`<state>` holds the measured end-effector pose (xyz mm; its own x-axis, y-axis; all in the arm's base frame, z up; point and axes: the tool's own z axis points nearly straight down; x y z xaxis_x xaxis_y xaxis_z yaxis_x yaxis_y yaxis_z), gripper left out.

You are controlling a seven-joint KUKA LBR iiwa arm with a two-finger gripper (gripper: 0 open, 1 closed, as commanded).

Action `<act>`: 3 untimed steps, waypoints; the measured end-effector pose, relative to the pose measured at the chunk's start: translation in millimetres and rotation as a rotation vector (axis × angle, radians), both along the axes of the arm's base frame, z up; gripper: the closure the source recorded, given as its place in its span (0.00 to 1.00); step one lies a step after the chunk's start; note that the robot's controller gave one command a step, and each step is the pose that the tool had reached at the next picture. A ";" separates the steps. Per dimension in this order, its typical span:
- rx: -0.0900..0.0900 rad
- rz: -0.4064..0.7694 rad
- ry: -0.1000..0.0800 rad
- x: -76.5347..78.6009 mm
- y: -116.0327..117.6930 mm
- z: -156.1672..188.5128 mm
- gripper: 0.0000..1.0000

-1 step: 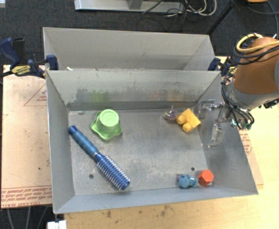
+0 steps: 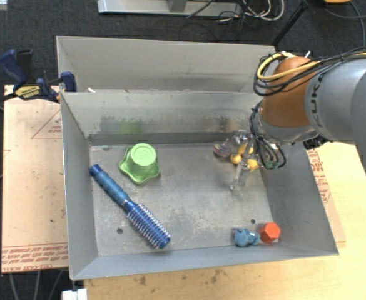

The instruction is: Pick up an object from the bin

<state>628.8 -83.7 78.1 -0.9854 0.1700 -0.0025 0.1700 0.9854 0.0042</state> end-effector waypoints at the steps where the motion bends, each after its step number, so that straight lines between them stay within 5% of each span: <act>1: -0.003 -0.001 0.000 0.0 -2.3 1.0 1.00; 2: -0.004 -0.001 0.000 -0.2 -2.5 0.8 0.00; 3: -0.003 -0.001 0.001 -0.3 -2.3 0.7 1.00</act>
Offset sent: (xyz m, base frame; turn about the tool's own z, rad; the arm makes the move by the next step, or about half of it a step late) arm 0.0000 0.0000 0.0000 0.0000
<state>628.5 -86.0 78.8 -0.9853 0.1710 -0.0025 0.1710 0.9853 0.0007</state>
